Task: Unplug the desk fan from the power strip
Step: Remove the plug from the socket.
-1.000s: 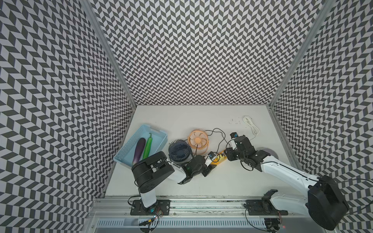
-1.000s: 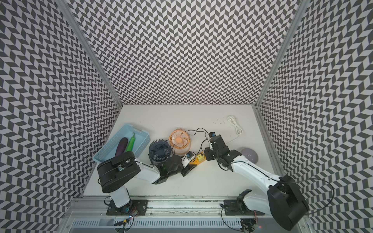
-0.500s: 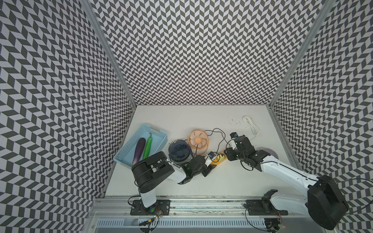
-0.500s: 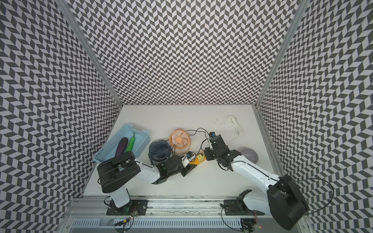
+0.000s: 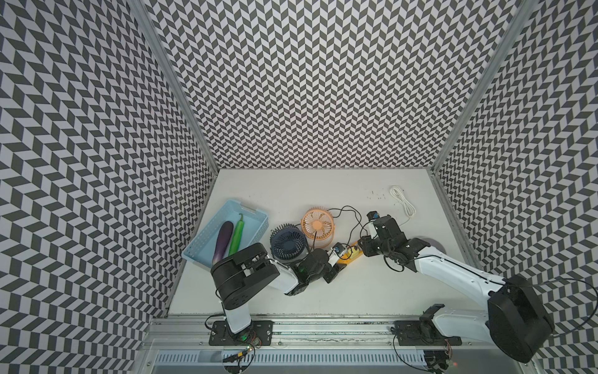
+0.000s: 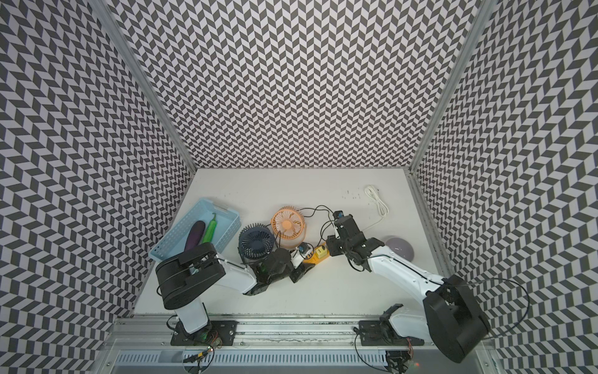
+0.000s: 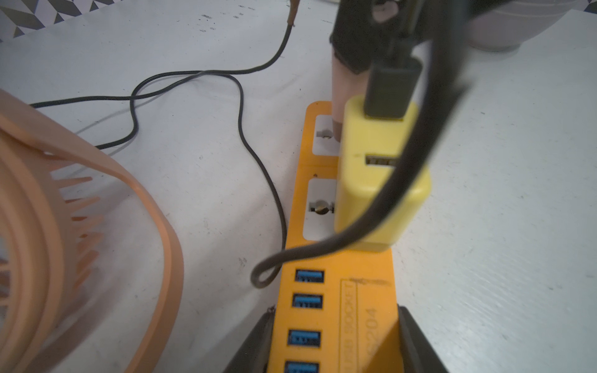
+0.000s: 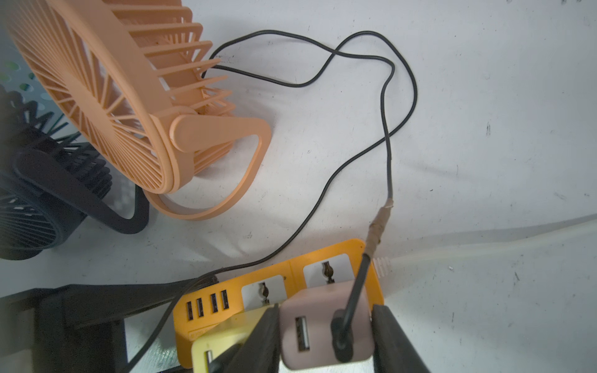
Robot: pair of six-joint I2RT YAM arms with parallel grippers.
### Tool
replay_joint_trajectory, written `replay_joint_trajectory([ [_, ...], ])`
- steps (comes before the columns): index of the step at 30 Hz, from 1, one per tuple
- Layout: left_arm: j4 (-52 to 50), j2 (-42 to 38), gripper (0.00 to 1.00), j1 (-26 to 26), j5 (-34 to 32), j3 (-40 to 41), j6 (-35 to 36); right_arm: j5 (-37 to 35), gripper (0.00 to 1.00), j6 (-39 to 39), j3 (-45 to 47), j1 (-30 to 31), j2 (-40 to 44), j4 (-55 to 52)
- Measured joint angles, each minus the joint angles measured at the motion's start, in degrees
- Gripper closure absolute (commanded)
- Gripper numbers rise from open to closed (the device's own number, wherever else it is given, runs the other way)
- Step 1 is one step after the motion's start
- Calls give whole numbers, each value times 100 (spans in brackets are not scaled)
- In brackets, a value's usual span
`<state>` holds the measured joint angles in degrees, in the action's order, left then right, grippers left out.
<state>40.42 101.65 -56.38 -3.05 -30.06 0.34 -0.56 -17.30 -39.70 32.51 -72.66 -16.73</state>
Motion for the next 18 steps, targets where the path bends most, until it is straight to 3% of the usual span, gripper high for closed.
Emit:
replay_joint_trajectory([
  [13,4,2,75,0,-20,0,2,-136,90,26,13,109,70,-17],
  [18,2,2,75,0,-17,-4,9,59,90,-20,39,-136,74,4],
])
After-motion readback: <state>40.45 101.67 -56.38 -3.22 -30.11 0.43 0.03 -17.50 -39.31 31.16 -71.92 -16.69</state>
